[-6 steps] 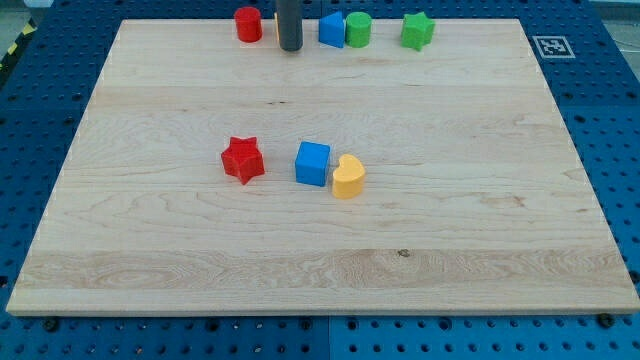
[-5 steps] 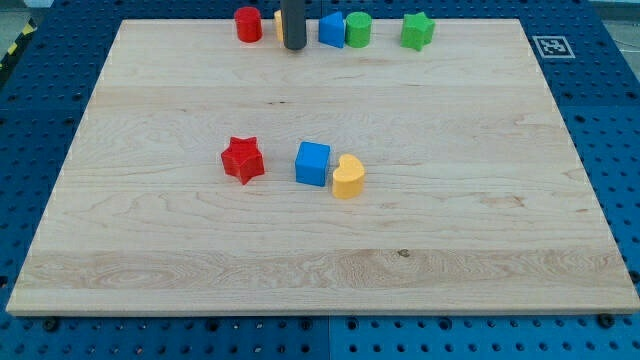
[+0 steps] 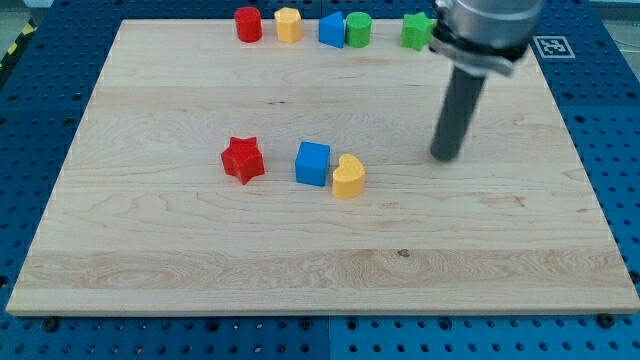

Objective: Move the yellow heart diagonally to the top right side of the blue cube

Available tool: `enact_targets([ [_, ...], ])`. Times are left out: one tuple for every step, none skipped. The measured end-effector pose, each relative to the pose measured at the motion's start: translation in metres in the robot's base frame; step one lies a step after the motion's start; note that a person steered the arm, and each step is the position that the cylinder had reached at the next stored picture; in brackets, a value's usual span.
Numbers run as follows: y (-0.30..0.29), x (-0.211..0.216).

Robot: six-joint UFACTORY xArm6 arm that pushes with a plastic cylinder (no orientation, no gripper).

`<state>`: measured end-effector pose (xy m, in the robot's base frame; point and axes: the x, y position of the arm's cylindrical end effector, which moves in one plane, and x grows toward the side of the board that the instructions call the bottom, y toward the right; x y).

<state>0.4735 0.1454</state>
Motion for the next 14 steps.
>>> enact_targets([
  [0.004,0.063],
  [-0.018,0.095],
  [-0.063,0.101],
  [-0.088,0.083],
  [-0.104,0.061],
  [-0.099,0.019],
  [-0.069,0.005],
  [-0.068,0.014],
  [-0.079,0.052],
  [-0.119,0.059],
  [-0.143,0.026],
  [-0.134,-0.024],
  [-0.118,-0.062],
  [-0.118,-0.068],
])
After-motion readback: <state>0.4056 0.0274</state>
